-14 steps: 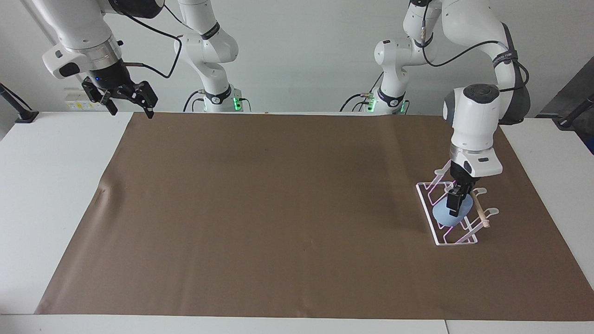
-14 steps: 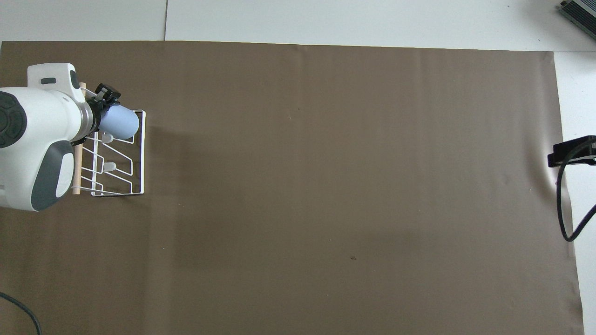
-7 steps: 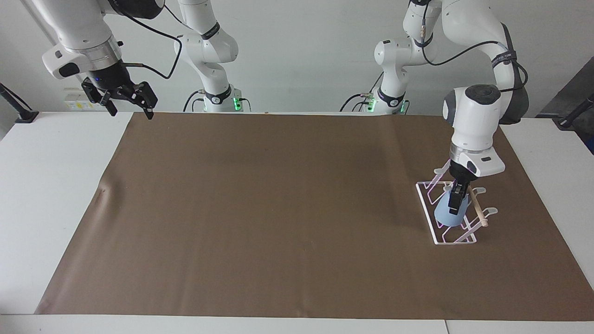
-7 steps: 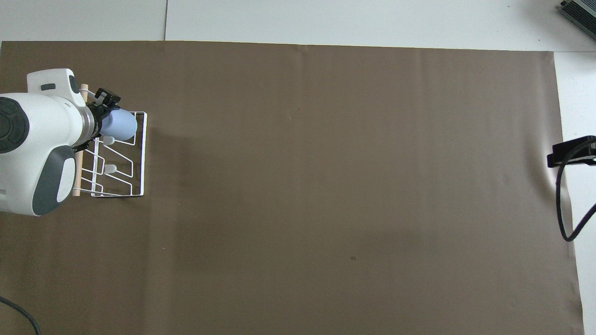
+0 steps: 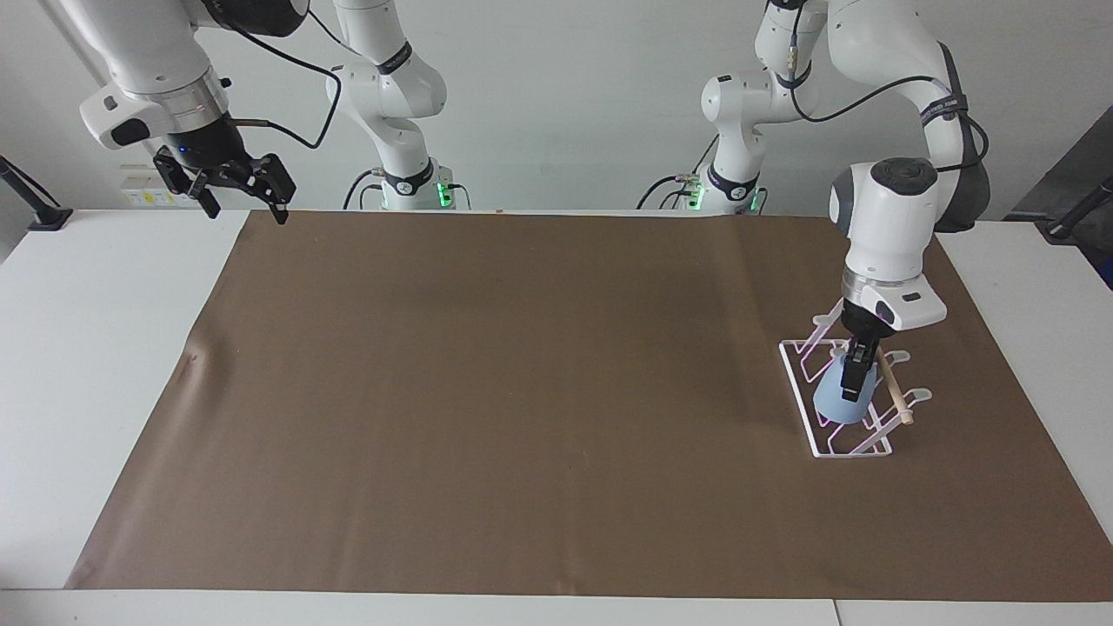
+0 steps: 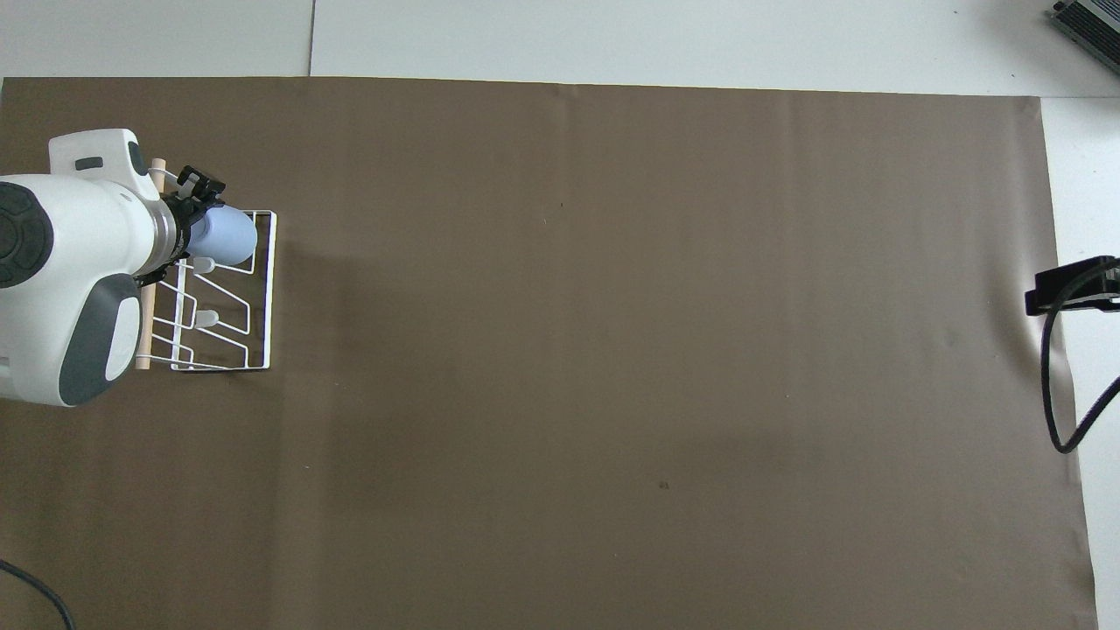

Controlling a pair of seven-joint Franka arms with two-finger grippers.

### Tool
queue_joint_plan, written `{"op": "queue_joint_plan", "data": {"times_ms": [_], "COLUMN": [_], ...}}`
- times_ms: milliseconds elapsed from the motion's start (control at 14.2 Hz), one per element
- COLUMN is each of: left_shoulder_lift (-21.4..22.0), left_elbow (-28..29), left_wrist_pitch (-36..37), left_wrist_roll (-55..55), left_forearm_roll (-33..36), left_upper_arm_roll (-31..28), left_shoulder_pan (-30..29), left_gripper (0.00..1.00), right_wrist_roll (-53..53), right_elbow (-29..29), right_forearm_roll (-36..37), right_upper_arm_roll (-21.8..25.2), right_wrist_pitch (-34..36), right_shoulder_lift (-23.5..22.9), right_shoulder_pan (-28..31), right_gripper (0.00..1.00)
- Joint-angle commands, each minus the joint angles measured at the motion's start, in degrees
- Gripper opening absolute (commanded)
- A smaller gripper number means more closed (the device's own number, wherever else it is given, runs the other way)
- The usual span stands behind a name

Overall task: Hang cup on cup holder
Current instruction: 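Lower the cup onto a rack hook with the left gripper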

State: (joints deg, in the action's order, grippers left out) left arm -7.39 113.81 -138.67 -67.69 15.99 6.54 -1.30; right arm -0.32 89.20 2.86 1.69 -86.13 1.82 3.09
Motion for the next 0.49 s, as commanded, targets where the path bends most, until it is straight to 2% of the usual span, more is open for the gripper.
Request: {"op": "queue_joint_plan", "data": {"times_ms": [0,71,212,424], "left_shoulder_lift": [1.6,1.5,1.6,1.4], "left_elbow": [0.1,-0.4,-0.6,-2.0], "left_wrist_pitch": [3.6,4.5,5.4,7.9], "left_wrist_roll": [-0.2,-0.2,-0.2,-0.2], "left_forearm_roll": [-0.5,-0.5,-0.5,-0.4], "left_upper_arm_roll": [0.6,0.6,0.6,0.6], "left_shoulder_pan": [-0.8,-0.6,-0.3,0.1], "left_gripper": [0.85,0.95,1.00,1.00], "right_wrist_roll": [0.5,0.4,0.4,0.4], "right_elbow": [2.6,2.5,2.6,2.8], "right_forearm_roll": [0.7,0.7,0.7,0.7], "right_upper_arm_roll": [-0.3,-0.3,-0.3,-0.3], "right_wrist_pitch": [-1.9,-1.9,-1.9,-1.9], "right_shoulder_lift": [2.0,1.9,2.0,2.1], "right_shoulder_pan": [0.0,0.0,0.0,0.0], "right_gripper": [1.00,1.00,1.00,1.00]}}
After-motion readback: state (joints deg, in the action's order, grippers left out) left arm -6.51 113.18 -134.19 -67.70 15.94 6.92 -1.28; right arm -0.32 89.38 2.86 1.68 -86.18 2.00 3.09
